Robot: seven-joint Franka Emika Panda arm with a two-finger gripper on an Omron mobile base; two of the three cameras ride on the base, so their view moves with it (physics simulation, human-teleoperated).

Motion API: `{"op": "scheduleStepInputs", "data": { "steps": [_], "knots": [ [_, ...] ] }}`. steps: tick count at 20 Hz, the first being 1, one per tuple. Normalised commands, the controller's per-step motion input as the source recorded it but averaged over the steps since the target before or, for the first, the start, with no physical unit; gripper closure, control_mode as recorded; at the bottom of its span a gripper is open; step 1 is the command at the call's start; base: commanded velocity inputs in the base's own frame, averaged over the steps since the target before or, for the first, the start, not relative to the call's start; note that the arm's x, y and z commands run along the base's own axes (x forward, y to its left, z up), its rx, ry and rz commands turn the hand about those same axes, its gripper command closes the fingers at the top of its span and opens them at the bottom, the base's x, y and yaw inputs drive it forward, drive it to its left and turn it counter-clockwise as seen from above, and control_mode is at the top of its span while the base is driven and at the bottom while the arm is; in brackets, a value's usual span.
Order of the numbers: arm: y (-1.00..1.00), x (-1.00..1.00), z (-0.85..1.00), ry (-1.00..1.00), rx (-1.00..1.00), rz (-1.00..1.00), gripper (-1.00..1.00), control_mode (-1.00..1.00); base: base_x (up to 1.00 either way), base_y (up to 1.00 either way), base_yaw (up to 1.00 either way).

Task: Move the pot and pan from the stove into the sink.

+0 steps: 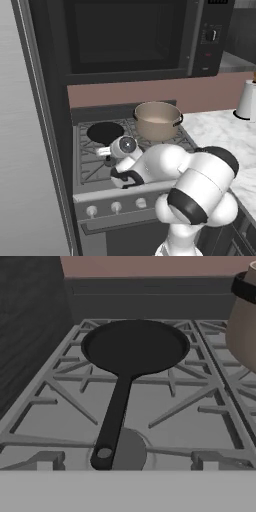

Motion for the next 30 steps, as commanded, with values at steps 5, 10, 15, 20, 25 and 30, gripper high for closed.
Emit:
{"op": "scheduleStepInputs", "data": {
  "steps": [5, 10, 15, 20, 25, 30],
  "knots": [
    [0.00, 0.11, 0.00, 0.10, 0.06, 0.02, -1.00, -1.00, 0.00, 0.00, 0.00],
    [0.00, 0.02, 0.00, 0.00, 0.00, 0.00, -1.00, -1.00, 0.00, 0.00, 0.00],
    [0.06, 0.26, 0.00, 0.02, 0.00, 0.00, -1.00, -1.00, 0.00, 0.00, 0.00],
    [0.19, 0.33, -0.02, 0.05, 0.00, 0.00, -1.00, -1.00, 0.00, 0.00, 0.00],
    [0.13, 0.10, -0.07, 0.02, 0.00, 0.00, -1.00, -1.00, 0.00, 0.00, 0.00],
    [0.00, 0.00, 0.00, 0.00, 0.00, 0.00, -1.00, -1.00, 0.00, 0.00, 0.00]
  ]
}}
